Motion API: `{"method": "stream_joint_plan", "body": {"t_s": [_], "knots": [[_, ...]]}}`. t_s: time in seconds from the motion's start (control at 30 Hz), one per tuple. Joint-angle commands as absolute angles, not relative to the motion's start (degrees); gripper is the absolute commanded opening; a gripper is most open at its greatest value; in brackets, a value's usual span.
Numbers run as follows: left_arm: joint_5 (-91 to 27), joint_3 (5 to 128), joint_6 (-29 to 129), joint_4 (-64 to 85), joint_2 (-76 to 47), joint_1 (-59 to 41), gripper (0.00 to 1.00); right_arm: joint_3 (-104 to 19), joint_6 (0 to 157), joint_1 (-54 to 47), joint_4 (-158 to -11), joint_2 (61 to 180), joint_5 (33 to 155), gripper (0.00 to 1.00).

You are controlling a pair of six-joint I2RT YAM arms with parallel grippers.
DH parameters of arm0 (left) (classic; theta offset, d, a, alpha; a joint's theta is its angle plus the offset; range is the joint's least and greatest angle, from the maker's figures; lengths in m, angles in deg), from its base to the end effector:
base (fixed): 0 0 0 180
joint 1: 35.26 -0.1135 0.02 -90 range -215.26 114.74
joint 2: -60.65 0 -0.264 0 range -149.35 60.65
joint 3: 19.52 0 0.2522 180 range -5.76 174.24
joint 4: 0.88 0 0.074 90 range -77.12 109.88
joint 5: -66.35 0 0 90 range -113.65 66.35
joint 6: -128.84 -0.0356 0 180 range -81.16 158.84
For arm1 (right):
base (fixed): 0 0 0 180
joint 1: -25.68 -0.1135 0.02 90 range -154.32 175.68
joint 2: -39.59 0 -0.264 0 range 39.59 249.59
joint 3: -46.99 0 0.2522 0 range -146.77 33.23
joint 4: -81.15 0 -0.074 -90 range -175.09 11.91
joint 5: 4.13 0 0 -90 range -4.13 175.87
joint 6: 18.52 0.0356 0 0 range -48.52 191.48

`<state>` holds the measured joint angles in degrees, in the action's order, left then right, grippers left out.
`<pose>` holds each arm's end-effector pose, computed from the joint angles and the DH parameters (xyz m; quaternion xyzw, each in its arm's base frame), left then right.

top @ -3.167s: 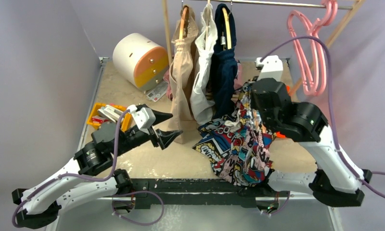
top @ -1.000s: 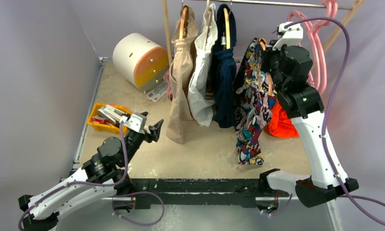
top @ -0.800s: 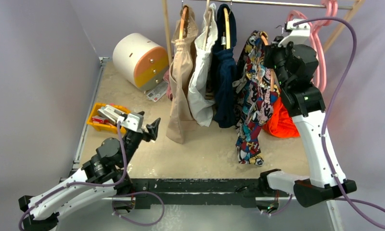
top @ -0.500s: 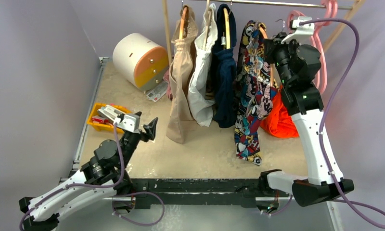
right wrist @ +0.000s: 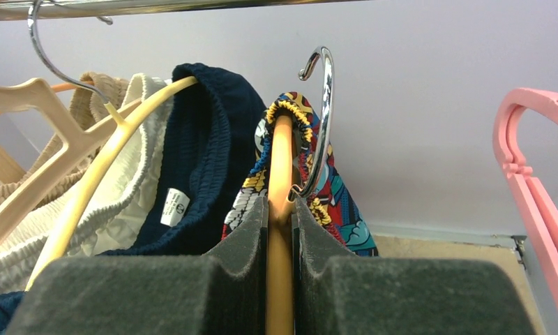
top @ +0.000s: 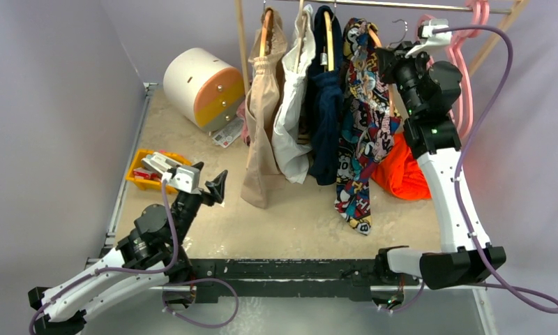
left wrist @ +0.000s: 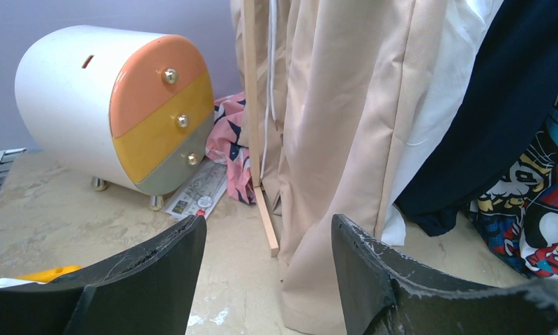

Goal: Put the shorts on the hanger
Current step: Place the hanger at the clothesline.

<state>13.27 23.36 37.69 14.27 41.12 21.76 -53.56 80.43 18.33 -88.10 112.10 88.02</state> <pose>0.0746 -0.0757 0.3163 0.0927 0.6591 -0.1527 0.7305 0.2655 0.0356 0.5164 -0.0068 0.5928 0.1252 0.7955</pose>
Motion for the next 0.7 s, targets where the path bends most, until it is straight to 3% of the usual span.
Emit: {"method": "stream_joint_plan", "body": {"t_s": [0.0,0.67], "knots": [[13.18,23.06,37.44,11.30,41.17,21.69,0.65,-53.88,81.80,18.57,-100.21,107.83,91.28,0.00],[12.56,22.50,37.04,10.73,41.50,21.70,0.65,-59.25,80.96,18.65,-102.55,111.02,89.36,0.00]]}}
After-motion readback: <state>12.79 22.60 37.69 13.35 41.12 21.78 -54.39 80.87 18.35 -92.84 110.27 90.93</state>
